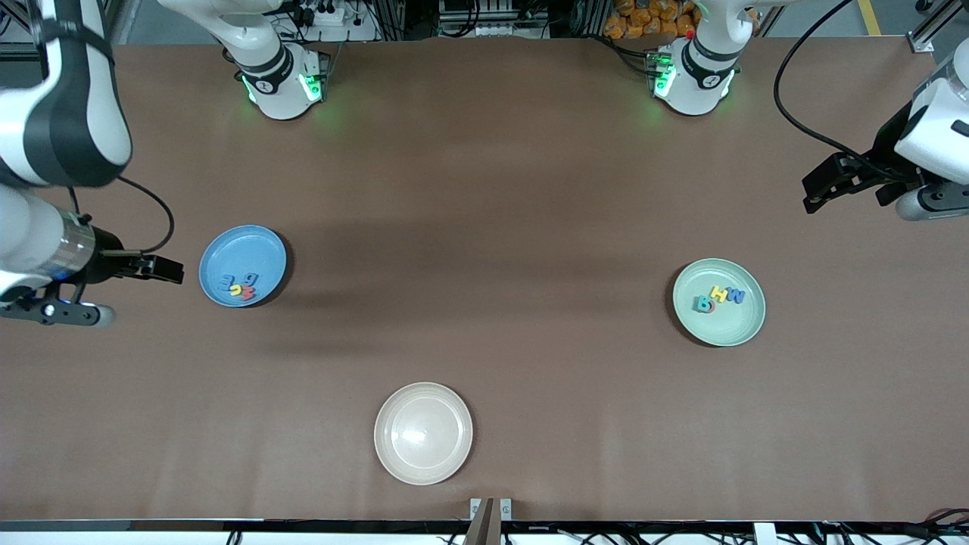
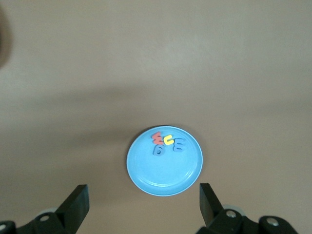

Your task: Sort upper and lower case letters into plates

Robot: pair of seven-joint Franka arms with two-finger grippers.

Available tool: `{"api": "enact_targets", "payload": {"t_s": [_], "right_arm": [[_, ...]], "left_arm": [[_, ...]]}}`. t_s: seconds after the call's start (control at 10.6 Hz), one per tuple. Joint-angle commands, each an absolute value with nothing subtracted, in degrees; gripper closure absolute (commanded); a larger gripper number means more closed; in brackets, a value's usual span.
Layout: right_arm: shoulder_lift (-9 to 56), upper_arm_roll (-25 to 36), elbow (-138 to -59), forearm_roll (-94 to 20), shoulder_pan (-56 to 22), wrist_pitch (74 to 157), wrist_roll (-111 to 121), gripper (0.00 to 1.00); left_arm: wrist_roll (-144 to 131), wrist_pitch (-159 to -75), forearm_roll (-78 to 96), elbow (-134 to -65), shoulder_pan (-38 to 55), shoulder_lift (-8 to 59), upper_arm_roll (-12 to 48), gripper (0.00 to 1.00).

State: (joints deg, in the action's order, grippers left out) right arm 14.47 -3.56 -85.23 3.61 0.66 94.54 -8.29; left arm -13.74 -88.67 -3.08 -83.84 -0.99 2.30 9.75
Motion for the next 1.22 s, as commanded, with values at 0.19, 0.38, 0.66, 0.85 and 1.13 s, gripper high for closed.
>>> {"api": "enact_targets", "payload": {"t_s": [0.19,0.38,0.66,0.85,1.13], "right_arm": [[8.71,-4.22,-85.08,2.04,0.79,94.14,-8.69,0.00],[6.69,-4.39,-85.69,1.76,0.79,90.45,-8.79,0.00],[6.68,-4.39,-85.17,2.28,0.79,90.18,-8.70,0.00],[6.85,-4.40,-84.73,1.68,1.14,90.18,-8.00,0.00],[7.47,-4.31,-82.18,1.41,1.41,89.91,-7.91,0.00]], "left_arm": [[-13.54,-89.12,-1.93,-84.55,-1.23,1.14,9.93,0.00],[-13.54,-89.12,-2.02,-84.46,-1.23,1.14,10.02,0.00],[-13.54,-89.12,-2.02,-84.46,-1.32,1.14,10.63,0.00],[-13.54,-89.12,-2.02,-84.46,-1.32,1.14,10.63,0.00],[-13.54,-89.12,-2.02,-84.46,-1.23,1.14,10.63,0.00]]}}
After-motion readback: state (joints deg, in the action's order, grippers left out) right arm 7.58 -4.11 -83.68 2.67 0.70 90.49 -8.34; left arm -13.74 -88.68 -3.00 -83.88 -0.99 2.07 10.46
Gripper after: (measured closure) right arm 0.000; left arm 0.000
